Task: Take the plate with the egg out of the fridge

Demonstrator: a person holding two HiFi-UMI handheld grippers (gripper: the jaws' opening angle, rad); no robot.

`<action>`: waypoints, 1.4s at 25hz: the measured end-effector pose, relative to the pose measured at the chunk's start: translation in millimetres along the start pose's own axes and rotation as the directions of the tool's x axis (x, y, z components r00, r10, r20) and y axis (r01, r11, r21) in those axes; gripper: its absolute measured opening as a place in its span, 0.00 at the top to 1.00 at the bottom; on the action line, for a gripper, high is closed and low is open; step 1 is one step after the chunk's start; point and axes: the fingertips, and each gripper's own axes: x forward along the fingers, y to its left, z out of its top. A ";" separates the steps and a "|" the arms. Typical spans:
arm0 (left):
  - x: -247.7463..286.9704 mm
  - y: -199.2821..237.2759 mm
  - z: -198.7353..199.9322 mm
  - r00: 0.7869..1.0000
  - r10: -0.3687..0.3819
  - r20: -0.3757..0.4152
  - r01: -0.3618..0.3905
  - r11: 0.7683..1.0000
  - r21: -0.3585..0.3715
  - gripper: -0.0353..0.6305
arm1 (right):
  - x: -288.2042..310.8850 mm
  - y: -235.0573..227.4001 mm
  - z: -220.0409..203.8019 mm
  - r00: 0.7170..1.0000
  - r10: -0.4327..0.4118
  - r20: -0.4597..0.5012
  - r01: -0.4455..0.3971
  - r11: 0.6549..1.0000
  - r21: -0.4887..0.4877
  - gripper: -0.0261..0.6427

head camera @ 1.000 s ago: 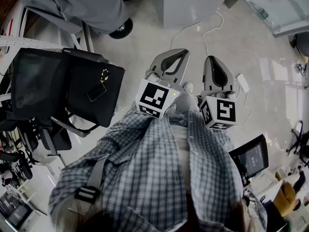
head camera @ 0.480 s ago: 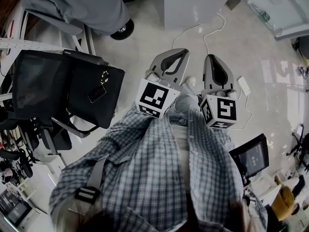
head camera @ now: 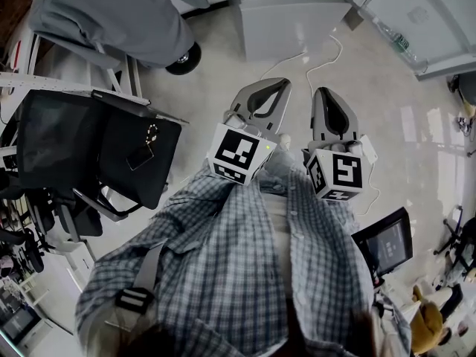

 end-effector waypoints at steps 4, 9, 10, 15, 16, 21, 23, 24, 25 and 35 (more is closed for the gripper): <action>24.3 -4.0 3.6 1.000 0.021 -0.004 -0.021 1.000 0.005 0.94 | 12.2 -24.1 3.2 1.000 0.027 0.003 -0.027 1.000 0.015 0.93; 56.4 -11.1 11.7 0.999 0.045 -0.006 -0.045 0.999 0.001 0.94 | 23.7 -56.7 12.6 0.999 0.053 0.009 -0.053 0.998 0.020 0.93; 63.1 -13.0 13.2 0.999 0.048 -0.006 -0.048 0.999 0.000 0.94 | 25.3 -63.6 14.6 0.998 0.056 0.010 -0.057 0.998 0.019 0.93; 95.0 -23.3 15.4 0.998 0.056 0.000 -0.056 0.998 -0.011 0.94 | 34.2 -96.7 16.2 0.998 0.064 0.006 -0.064 0.998 0.012 0.93; 100.5 -25.3 15.2 0.998 0.057 0.001 -0.057 0.998 -0.012 0.94 | 36.0 -102.3 15.6 0.998 0.065 0.005 -0.065 0.998 0.011 0.93; 121.1 -30.9 16.9 0.999 0.052 -0.003 -0.052 0.999 -0.005 0.94 | 41.9 -121.9 15.5 0.998 0.066 0.006 -0.066 0.998 0.025 0.93; 125.9 -29.1 18.0 0.998 0.058 -0.004 -0.058 0.998 -0.005 0.94 | 44.0 -125.0 15.0 0.998 0.069 0.004 -0.070 0.997 0.030 0.93; 128.8 -27.9 18.5 0.998 0.060 -0.004 -0.060 0.998 -0.006 0.94 | 45.8 -126.8 15.2 0.997 0.071 0.003 -0.071 0.997 0.032 0.93; 132.3 -26.6 19.1 0.998 0.062 -0.005 -0.062 0.998 -0.007 0.94 | 48.1 -128.7 15.8 0.997 0.072 0.003 -0.072 0.997 0.034 0.93; 181.2 6.0 27.1 0.998 0.068 0.013 -0.068 0.998 -0.016 0.94 | 93.7 -148.9 24.7 0.998 0.067 0.012 -0.067 0.997 0.040 0.93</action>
